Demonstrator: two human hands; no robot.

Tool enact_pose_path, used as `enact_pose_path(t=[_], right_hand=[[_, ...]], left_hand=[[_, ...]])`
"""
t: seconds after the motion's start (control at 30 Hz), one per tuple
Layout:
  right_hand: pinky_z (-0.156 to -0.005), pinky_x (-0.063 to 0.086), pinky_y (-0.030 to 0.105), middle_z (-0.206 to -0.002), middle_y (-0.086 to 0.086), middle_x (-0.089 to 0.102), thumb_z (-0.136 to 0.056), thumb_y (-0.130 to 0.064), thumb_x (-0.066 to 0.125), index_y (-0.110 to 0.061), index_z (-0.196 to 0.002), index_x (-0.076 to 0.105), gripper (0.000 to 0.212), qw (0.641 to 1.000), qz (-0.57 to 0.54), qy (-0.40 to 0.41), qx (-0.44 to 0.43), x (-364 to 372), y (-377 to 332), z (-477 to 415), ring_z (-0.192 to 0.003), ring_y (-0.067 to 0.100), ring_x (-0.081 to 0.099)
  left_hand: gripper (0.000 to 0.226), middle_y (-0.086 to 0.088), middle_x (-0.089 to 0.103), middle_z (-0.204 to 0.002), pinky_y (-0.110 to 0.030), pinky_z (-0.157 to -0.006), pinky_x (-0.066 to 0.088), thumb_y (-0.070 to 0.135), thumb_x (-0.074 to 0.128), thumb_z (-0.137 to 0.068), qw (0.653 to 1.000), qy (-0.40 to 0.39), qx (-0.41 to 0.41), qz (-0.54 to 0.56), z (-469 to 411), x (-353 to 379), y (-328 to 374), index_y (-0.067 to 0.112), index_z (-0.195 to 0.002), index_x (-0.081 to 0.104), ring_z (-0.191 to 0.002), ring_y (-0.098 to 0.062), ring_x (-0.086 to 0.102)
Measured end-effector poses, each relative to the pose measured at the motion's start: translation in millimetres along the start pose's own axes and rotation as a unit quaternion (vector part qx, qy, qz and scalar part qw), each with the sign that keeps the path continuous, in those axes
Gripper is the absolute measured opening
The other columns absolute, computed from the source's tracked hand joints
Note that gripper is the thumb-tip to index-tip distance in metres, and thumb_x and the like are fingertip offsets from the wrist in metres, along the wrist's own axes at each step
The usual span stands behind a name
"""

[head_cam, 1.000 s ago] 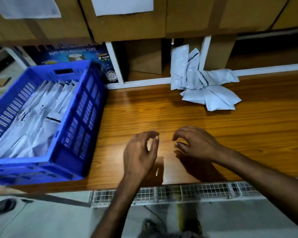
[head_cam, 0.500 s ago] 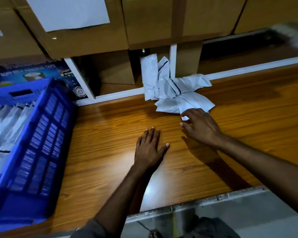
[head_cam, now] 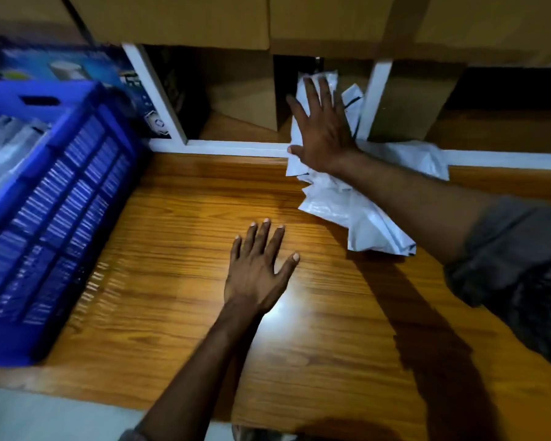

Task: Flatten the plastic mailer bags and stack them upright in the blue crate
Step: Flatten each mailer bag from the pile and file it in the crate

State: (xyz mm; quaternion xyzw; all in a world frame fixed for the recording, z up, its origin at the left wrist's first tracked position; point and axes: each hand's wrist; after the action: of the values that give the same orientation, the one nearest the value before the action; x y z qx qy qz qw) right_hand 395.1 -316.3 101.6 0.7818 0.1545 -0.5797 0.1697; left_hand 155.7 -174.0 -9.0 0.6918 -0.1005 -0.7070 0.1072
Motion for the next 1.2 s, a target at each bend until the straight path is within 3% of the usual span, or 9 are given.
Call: enact_pose_path(t=[0.17,0.27,0.4,0.5,0.6,0.8,0.9,1.07,1.2], right_hand=[[-0.121,0.006,0.065,-0.166,0.024,0.012,-0.074,-0.073,0.068,-0.018,-0.160,0.022,0.112,0.998,0.055,-0.002,0.006,34,13,-35,-0.153,0.044,0.007],[-0.122,0.011,0.062,-0.160,0.024,0.030,-0.075,-0.058,0.070,-0.011,-0.151,0.040,0.094,0.997,0.081,0.019,0.004,46,9,-35,-0.150,0.042,0.023],[-0.114,0.031,0.053,-0.137,0.020,0.053,-0.075,-0.040,0.068,-0.010,-0.130,0.056,0.064,0.991,0.123,0.057,0.002,54,9,-24,-0.132,0.039,0.046],[-0.098,0.039,0.047,-0.120,0.015,0.056,-0.078,-0.027,0.063,-0.011,-0.117,0.056,0.043,0.983,0.156,0.082,-0.052,53,8,-20,-0.112,0.034,0.053],[-0.092,0.038,0.043,-0.116,0.013,0.056,-0.086,-0.016,0.057,-0.015,-0.115,0.054,0.029,0.973,0.173,0.117,-0.102,53,6,-19,-0.105,0.031,0.054],[-0.082,0.034,0.041,-0.111,0.013,0.060,-0.089,-0.010,0.051,-0.016,-0.112,0.057,0.025,0.945,0.111,0.273,-0.143,21,-6,1,-0.099,0.030,0.044],[-0.077,0.036,0.042,-0.105,0.014,0.063,-0.088,-0.005,0.056,-0.015,-0.108,0.063,0.024,0.924,0.097,0.329,-0.169,-10,-25,30,-0.094,0.031,0.048],[-0.077,0.035,0.043,-0.106,0.015,0.060,-0.085,-0.008,0.061,-0.017,-0.110,0.065,0.027,0.945,0.038,0.288,-0.151,-48,-68,95,-0.097,0.032,0.047],[-0.080,0.042,0.044,-0.107,0.012,0.054,-0.087,-0.024,0.063,-0.017,-0.109,0.063,0.024,0.967,-0.115,0.226,-0.019,-69,-110,153,-0.099,0.031,0.047]], left_hand=[[0.073,0.017,-0.012,-0.170,-0.040,-0.127,-0.010,0.078,0.015,-0.099,1.000,0.002,-0.008,0.003,-2,2,-2,0.043,-0.163,0.005,-0.154,-0.005,-0.022],[0.073,0.018,-0.012,-0.170,-0.039,-0.126,-0.011,0.079,0.015,-0.099,1.000,0.004,-0.009,0.003,-2,3,-2,0.044,-0.163,0.005,-0.153,-0.003,-0.024],[0.072,0.018,-0.011,-0.169,-0.039,-0.126,-0.011,0.078,0.015,-0.099,1.000,0.003,-0.010,0.011,-1,1,-2,0.045,-0.162,0.005,-0.153,-0.002,-0.024],[0.072,0.019,-0.013,-0.169,-0.039,-0.126,-0.012,0.079,0.013,-0.099,1.000,0.001,-0.011,0.009,-1,1,-1,0.045,-0.162,0.003,-0.152,-0.002,-0.025],[0.073,0.019,-0.012,-0.169,-0.039,-0.126,-0.011,0.079,0.014,-0.099,1.000,0.002,-0.013,0.013,-2,2,-1,0.045,-0.162,0.004,-0.152,-0.002,-0.024],[0.073,0.016,-0.007,-0.170,-0.040,-0.126,-0.010,0.078,0.016,-0.099,1.000,0.005,-0.012,0.017,-2,3,-1,0.043,-0.163,0.008,-0.155,-0.005,-0.019],[0.075,0.013,-0.003,-0.172,-0.041,-0.126,-0.008,0.078,0.017,-0.099,1.000,0.008,-0.003,0.018,0,2,-3,0.039,-0.163,0.011,-0.157,-0.009,-0.014],[0.075,0.004,0.004,-0.173,-0.045,-0.126,-0.006,0.070,0.017,-0.102,0.999,-0.013,0.047,-0.007,4,-1,-12,0.029,-0.165,0.014,-0.159,-0.018,-0.007],[0.064,0.000,0.031,-0.167,-0.041,-0.127,0.009,0.060,0.025,-0.106,0.992,0.005,0.128,-0.008,34,-7,-46,0.026,-0.159,0.034,-0.157,-0.019,0.014]])
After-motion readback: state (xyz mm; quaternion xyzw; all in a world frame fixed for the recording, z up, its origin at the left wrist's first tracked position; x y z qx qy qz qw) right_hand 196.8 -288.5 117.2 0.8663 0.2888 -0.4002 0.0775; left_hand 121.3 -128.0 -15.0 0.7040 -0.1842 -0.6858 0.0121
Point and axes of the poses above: each hand's wrist, its own z-axis away from the middle knuckle, its own x-axis out of the palm, y = z × x
